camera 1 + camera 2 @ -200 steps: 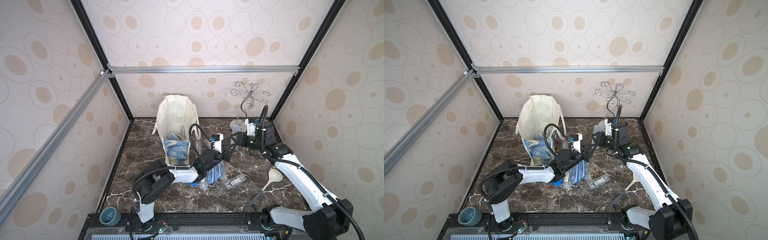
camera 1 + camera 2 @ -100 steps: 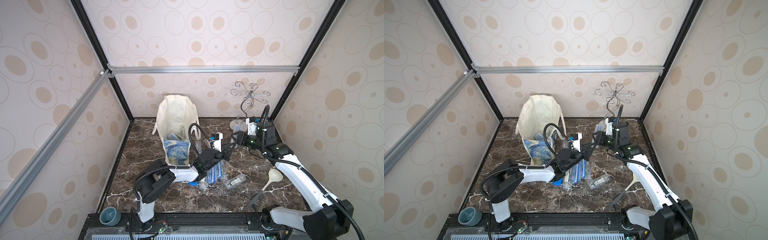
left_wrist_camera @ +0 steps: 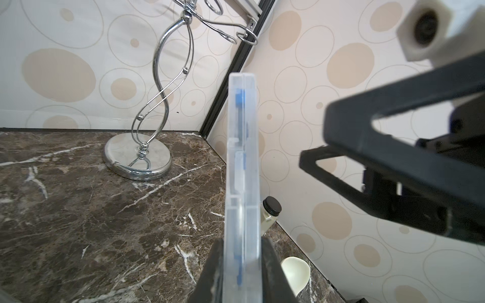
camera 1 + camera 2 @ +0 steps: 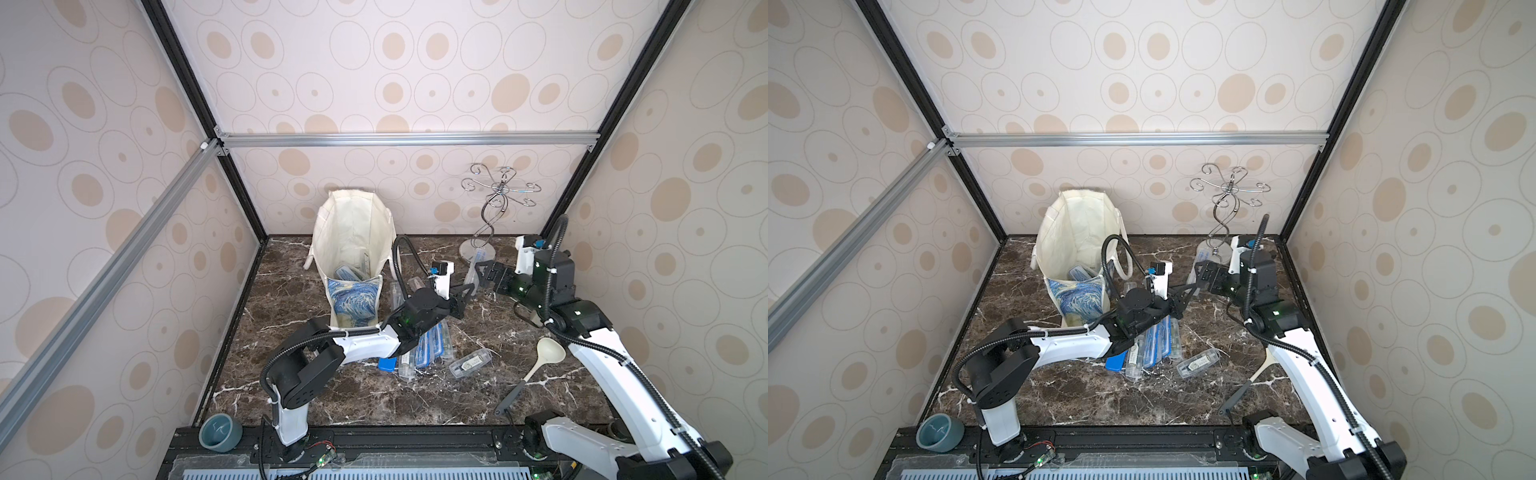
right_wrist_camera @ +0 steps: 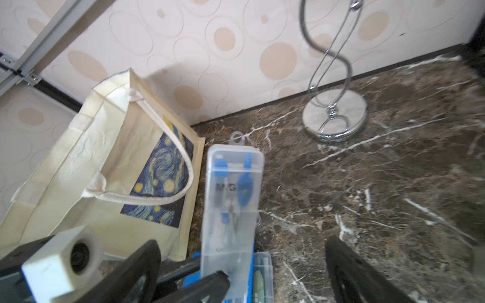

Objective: Put the compass set into the canvas bag
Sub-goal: Pick up the compass set from the compass set, then place the compass set in the canvas bag.

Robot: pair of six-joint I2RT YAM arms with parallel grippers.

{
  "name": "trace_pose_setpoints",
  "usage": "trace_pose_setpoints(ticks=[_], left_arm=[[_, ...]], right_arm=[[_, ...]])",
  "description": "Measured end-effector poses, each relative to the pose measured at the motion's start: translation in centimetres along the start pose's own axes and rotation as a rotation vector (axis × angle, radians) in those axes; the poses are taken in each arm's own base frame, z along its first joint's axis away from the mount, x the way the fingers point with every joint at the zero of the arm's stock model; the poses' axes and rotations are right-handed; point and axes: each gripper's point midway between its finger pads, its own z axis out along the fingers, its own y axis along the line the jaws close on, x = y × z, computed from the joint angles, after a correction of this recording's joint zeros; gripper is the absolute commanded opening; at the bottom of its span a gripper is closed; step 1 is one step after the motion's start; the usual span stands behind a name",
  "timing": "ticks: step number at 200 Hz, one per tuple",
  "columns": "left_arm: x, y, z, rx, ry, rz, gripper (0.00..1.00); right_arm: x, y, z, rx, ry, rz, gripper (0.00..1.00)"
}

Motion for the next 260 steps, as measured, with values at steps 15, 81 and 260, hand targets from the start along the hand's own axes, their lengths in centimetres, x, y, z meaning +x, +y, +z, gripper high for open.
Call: trace_pose_setpoints(ticks=[15, 81, 260], left_arm=[[-1.9, -0.1, 0.2, -0.033, -0.006, 0.034, 0.16], [-16.4, 3.5, -4.7, -0.308, -0.181, 0.139, 0.16], [-13.0, 27.7, -13.6, -1.021, 0.237, 0.215, 0.21]], right_arm=[[-0.8, -0.9, -1.3, 0.045, -0.053, -0.007, 1.00], [1.8, -4.8, -1.9, 0.202, -0.048, -0.030, 1.00], [11.8, -8.7, 4.4, 0.278, 0.293, -0.025, 1.00]])
